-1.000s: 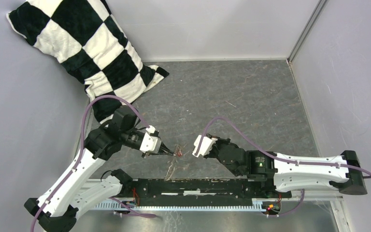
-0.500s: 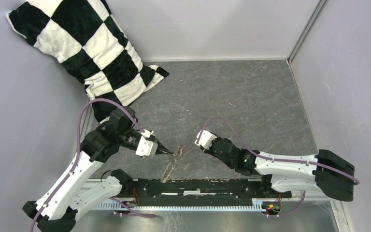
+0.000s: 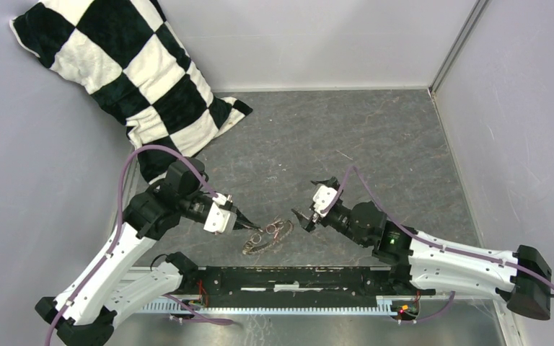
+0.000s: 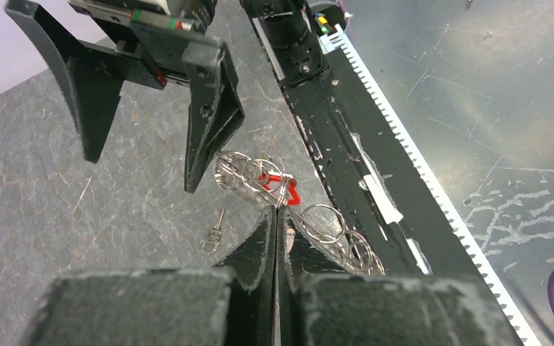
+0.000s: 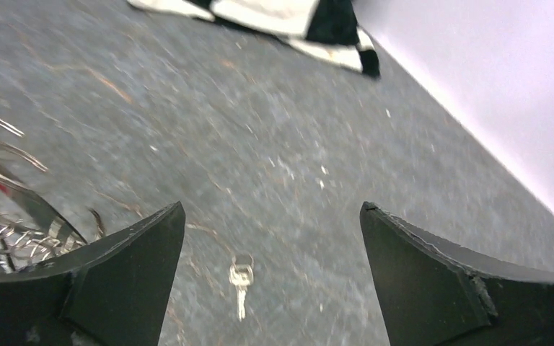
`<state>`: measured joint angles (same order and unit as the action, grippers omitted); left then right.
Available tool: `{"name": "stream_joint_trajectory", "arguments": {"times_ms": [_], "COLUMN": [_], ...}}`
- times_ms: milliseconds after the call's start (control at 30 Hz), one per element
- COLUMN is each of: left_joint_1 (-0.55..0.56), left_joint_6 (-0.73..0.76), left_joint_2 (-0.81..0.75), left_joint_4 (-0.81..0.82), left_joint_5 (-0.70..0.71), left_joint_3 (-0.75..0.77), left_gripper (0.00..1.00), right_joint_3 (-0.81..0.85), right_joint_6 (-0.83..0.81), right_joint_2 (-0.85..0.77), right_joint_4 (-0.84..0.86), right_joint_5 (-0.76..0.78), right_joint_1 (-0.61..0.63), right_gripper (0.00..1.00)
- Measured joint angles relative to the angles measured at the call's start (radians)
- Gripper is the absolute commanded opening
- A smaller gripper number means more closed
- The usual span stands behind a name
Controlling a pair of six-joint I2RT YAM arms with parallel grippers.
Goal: Put the keys on the keyring
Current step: Place the key at the center of the board.
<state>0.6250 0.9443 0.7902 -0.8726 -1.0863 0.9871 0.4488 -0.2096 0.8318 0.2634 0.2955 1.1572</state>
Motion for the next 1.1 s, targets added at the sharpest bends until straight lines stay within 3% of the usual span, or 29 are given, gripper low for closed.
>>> {"name": "stream_joint_trajectory", "arguments": {"times_ms": [500, 600, 733, 933, 1100], "left_joint_1": [0.0, 0.0, 0.001, 0.006, 0.012], "left_joint_6": [0.064, 0.067, 0.09, 0.131, 0.132], "left_joint_2": [0.03, 0.032, 0.032, 0.031, 0.031], "left_joint_4": [-0.095, -0.105, -0.137, -0.199, -0.216], "left_joint_5": [-0.075, -0.087, -0.096, -0.095, -0.096], "left_joint_3": [0.067, 0.076, 0.082, 0.084, 0.097], "left_gripper": [0.02, 0.02, 0.02, 0.02, 0.02], "right_joint_3": [0.066, 0.102, 0.163, 0.244, 0.257], "right_joint_6": [-0.167, -0.169, -0.183, -0.211, -0.238], "right_joint_2": [-0.056, -0.022, 0.029, 0.048, 0.082], "right_joint_4": [-0.051, -0.032, -0.041, -0.095, -0.154], "right_joint_5": [-0.595, -0.669, -0.768, -0.886, -0.894], "right_joint_1": [-0.047, -0.052, -0.056, -0.058, -0.068], "right_gripper": [0.98, 0.93, 0.76, 0.76, 0.69]}}
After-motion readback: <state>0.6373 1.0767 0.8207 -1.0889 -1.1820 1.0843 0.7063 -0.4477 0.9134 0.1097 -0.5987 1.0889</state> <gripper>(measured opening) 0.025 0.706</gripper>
